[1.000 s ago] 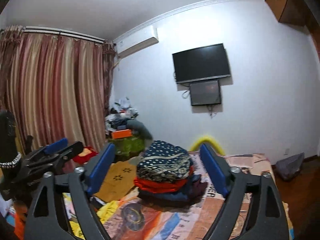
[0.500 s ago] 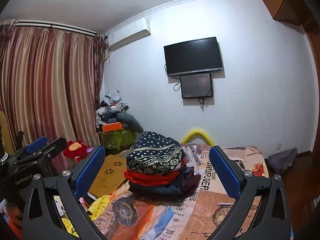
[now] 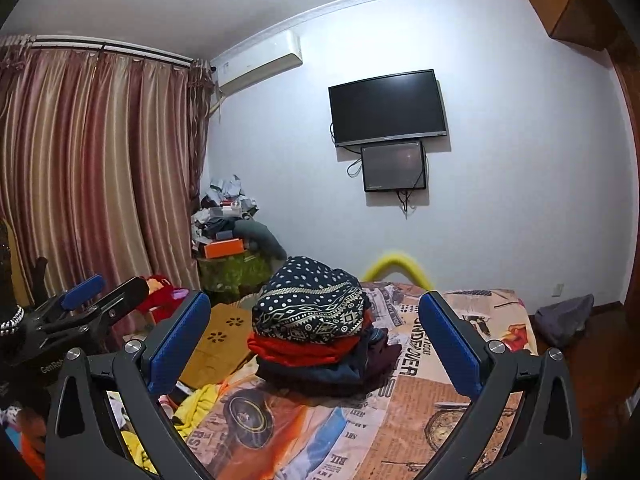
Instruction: Fold large clothes
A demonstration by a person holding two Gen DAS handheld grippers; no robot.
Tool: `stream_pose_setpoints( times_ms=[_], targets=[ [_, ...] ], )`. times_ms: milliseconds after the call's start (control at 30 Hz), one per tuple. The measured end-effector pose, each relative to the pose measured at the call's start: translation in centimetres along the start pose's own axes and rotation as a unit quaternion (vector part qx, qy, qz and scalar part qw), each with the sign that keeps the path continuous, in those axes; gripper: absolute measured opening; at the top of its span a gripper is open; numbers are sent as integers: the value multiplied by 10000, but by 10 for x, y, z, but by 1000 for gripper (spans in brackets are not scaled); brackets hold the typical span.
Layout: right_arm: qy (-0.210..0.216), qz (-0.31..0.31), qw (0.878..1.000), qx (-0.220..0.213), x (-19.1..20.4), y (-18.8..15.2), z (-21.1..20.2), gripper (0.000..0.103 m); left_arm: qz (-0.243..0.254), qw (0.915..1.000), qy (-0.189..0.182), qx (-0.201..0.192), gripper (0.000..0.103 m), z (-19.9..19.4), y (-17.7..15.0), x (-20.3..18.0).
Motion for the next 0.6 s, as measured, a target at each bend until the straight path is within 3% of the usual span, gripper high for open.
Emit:
stream_pose_setpoints(
  times_ms=[600],
  targets=[
    [-66, 70, 9998, 179, -5, -3, 1, 103, 87, 9997, 9, 218, 103, 11, -10, -9]
  ],
)
Point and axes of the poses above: each gripper's, at about its wrist camera, not at the fingertips, and z roughly the way its jaws point, x to its left, y to its top, the point moved 4 cm from there along z, roughly the way its jaws point, and after that the axes turned 12 degrees about y, right-handed, at the moved point
